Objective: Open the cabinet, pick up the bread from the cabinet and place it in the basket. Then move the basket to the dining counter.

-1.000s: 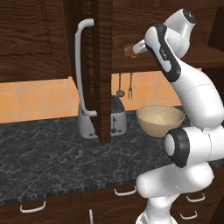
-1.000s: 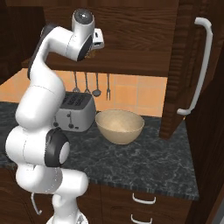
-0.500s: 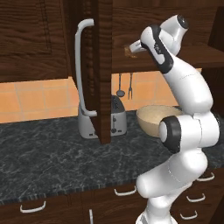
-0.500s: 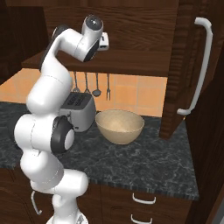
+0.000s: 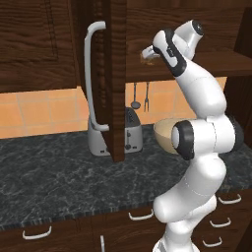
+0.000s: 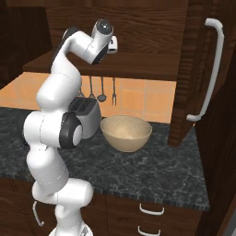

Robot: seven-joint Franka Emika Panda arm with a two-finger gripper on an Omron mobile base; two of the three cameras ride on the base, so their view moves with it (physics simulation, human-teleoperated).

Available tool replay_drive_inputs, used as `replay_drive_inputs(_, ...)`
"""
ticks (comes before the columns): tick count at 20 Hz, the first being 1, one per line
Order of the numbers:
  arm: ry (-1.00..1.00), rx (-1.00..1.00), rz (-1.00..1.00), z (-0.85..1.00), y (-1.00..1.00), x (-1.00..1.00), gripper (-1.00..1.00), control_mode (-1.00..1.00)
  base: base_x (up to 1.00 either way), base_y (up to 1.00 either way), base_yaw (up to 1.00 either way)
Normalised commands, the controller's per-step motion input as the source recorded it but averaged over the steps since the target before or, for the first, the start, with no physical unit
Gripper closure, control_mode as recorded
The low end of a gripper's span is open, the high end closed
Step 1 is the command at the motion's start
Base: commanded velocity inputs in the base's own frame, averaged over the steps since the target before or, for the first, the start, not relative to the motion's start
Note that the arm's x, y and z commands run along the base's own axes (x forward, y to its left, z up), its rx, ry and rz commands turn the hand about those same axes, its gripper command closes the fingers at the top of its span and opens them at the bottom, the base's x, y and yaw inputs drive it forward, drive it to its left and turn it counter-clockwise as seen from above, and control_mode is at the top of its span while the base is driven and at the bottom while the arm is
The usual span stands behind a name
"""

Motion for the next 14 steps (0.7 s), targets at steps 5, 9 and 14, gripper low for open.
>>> replay_drive_inputs(5,0.0,0.0,0.0,-0.07,0.07,0.05,-1.0,-1.0,0.0,0.0,0.0)
replay_drive_inputs(9,0.0,0.0,-0.01,-0.12,0.19,0.04,-1.0,-1.0,0.0,0.0,0.0)
replay_drive_inputs(14,-0.04,0.0,-0.04,-0.03,0.21,0.05,-1.0,-1.0,0.0,0.0,0.0)
